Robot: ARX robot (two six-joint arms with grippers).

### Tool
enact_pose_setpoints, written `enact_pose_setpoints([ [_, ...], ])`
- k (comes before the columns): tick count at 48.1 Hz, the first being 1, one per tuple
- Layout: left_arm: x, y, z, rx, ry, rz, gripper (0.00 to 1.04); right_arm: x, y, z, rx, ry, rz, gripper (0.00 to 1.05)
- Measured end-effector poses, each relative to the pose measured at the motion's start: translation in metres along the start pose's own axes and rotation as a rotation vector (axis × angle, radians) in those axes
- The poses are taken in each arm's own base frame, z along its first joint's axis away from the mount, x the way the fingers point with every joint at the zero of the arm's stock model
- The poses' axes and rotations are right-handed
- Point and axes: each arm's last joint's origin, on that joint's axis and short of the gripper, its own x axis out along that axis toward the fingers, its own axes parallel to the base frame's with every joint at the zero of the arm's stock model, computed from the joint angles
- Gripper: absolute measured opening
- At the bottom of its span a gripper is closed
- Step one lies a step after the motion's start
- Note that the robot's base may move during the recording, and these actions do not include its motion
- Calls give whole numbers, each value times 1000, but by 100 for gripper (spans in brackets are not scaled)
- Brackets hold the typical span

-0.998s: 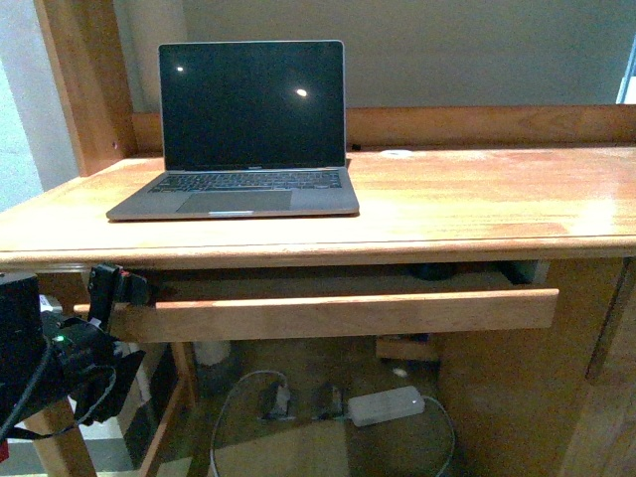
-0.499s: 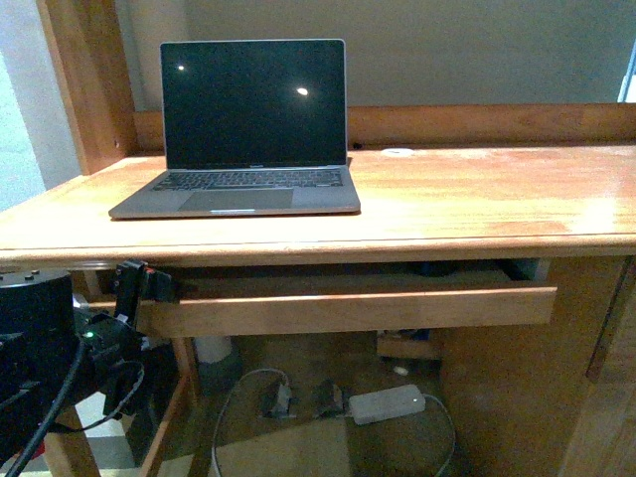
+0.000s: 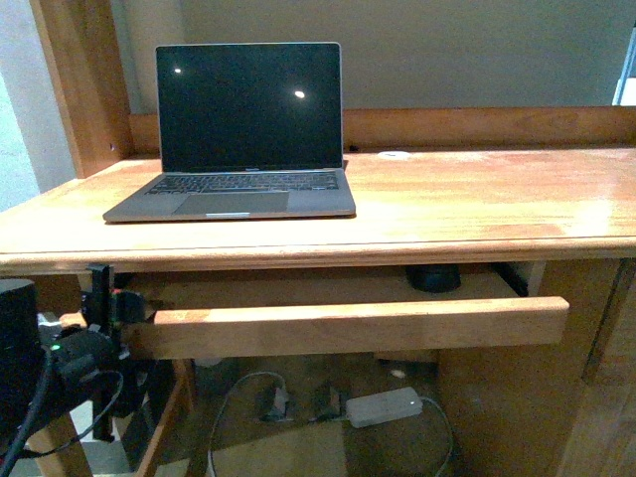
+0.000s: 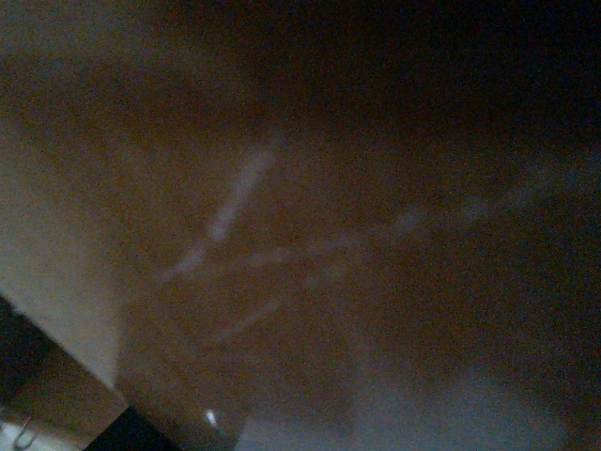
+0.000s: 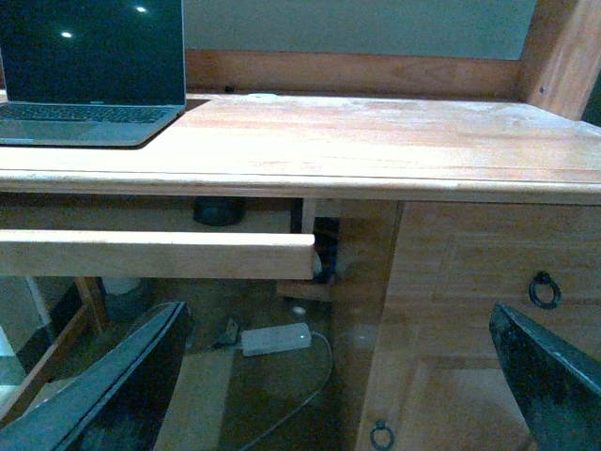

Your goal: Place mouse

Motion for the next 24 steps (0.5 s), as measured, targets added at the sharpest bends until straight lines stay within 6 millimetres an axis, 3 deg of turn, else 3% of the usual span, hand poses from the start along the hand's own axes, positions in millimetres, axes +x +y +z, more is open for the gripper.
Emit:
enact_pose_setpoints([
  [17, -64, 0, -10, 3, 26, 96, 53, 0, 0, 0, 0, 0, 0, 98],
  [24, -82, -9, -10, 289, 1, 194, 80, 0, 0, 0, 0, 0, -1, 98],
])
